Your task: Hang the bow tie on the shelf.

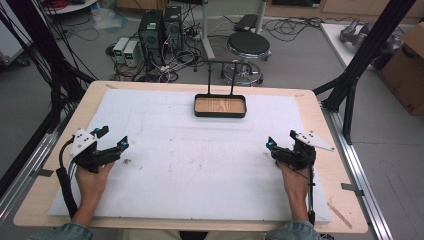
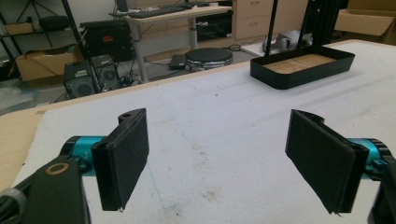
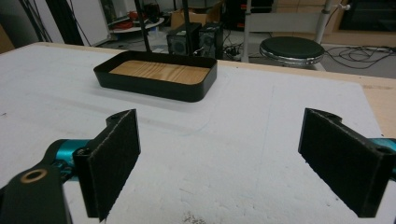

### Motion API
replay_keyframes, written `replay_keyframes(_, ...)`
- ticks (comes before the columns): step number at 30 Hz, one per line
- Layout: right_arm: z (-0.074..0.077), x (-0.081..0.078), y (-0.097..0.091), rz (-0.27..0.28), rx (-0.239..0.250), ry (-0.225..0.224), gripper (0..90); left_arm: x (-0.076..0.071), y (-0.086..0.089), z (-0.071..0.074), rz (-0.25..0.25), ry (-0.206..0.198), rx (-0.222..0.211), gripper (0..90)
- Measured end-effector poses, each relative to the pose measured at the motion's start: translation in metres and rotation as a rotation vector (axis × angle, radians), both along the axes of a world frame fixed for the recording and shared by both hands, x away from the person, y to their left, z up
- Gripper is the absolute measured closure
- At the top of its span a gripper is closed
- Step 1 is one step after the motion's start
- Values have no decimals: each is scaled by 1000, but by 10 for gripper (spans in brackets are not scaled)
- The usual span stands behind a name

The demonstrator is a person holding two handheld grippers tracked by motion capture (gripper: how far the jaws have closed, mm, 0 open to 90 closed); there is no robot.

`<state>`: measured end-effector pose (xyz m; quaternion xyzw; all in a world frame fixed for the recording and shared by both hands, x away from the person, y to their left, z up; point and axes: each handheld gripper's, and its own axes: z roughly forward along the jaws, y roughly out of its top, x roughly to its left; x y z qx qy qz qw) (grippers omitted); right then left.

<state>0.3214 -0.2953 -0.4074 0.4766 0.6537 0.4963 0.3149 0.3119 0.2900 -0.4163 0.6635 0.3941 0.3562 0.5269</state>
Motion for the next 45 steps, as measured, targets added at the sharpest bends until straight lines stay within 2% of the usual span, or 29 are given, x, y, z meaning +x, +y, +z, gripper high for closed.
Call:
replay_keyframes(20,0,-1,0,3,-8,2,118,-2,0,1,4,-11,-1,219)
replay_keyframes(36,3,-4,-6,-4,7,18,137,-1,1,0,10,-18,-7,219)
replay_keyframes(45,2,-10,-24,-26,6,45,144,3,-2,0,9,-22,-21,219)
